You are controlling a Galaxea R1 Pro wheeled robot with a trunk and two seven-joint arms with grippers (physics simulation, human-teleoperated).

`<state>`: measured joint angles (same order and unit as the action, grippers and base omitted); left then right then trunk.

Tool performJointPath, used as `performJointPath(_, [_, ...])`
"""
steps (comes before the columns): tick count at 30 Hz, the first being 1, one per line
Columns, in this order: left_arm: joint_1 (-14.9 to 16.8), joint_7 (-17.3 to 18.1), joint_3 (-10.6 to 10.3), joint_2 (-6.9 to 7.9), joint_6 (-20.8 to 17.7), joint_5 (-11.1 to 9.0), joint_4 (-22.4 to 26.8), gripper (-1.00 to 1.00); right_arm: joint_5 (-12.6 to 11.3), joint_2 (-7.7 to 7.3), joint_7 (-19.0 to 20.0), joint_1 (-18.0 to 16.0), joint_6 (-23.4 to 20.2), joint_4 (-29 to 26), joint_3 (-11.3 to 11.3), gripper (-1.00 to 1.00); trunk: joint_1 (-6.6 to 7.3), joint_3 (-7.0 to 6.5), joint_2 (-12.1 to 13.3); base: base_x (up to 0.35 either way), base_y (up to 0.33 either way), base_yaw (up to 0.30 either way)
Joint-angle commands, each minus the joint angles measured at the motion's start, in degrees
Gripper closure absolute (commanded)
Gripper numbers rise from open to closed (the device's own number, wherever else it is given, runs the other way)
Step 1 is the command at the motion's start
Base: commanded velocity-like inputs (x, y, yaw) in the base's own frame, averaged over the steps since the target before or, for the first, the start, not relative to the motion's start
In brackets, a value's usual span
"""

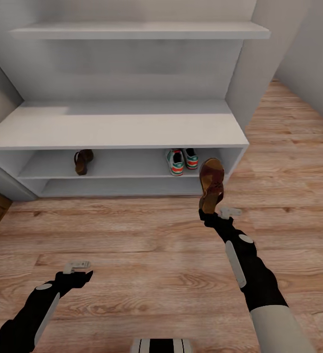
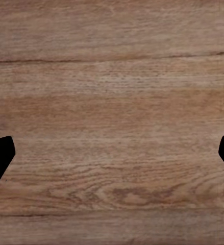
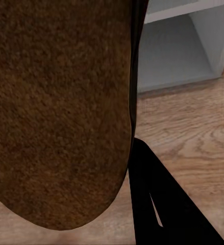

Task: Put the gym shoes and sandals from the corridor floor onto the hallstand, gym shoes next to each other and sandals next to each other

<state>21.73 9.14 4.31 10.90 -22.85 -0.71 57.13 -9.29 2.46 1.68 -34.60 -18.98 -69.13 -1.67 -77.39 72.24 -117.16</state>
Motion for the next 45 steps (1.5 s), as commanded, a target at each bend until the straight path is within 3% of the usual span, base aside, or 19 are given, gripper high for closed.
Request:
performJointPath(1, [0.0,0.0,0.0,0.00,0.0,0.0,0.0,-1.00,-0.2,0.00,0.0,0.0,0.0,0.0,0.0,1.00,0.00,0.00,0.0,0.000,0.317,0.000])
performJointPath(45, [0.0,0.0,0.0,0.00,0.0,0.0,0.0,-1.00,-0.2,0.00,0.0,0.0,0.0,0.0,0.0,1.00,0.00,0.00,0.0,0.000,0.316,0.000])
